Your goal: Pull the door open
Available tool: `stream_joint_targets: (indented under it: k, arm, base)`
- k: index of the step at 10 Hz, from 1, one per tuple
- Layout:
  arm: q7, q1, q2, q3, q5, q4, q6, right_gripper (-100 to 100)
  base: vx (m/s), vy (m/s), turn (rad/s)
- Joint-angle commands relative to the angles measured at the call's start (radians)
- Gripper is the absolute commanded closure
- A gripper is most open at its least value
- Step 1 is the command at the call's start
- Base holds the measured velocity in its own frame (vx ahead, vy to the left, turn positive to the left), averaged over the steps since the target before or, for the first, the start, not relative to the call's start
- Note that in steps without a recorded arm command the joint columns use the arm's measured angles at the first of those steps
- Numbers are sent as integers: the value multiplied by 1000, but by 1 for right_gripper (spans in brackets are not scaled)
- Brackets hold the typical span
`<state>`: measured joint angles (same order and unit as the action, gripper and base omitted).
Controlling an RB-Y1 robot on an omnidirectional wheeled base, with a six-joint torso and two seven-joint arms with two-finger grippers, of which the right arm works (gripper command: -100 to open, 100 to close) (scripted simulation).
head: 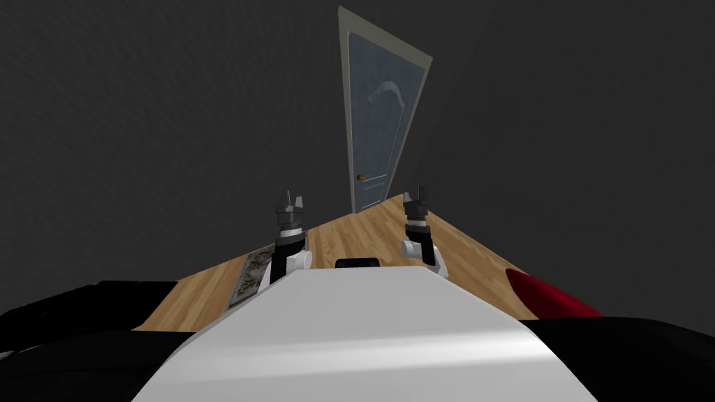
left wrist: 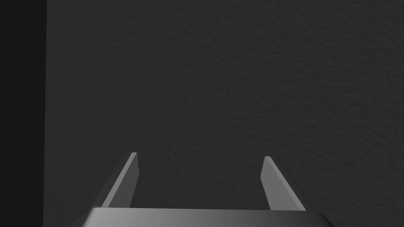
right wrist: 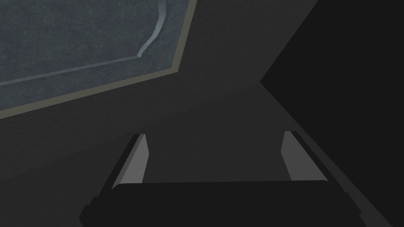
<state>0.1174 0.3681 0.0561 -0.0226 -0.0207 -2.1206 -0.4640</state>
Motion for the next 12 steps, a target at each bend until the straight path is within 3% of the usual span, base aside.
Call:
stream_joint_targets:
  k: [1, 3, 12]
  arm:
    - [-1, -15, 8, -7, 3, 42, -9, -100]
    - [-3, -28, 11, -10, 5, 72, -14, -100]
    - [-22, -137, 38, -38, 14, 319, -51, -100]
  base:
    - [86, -46, 97]
    - [81, -24, 74]
    - [75, -32, 102]
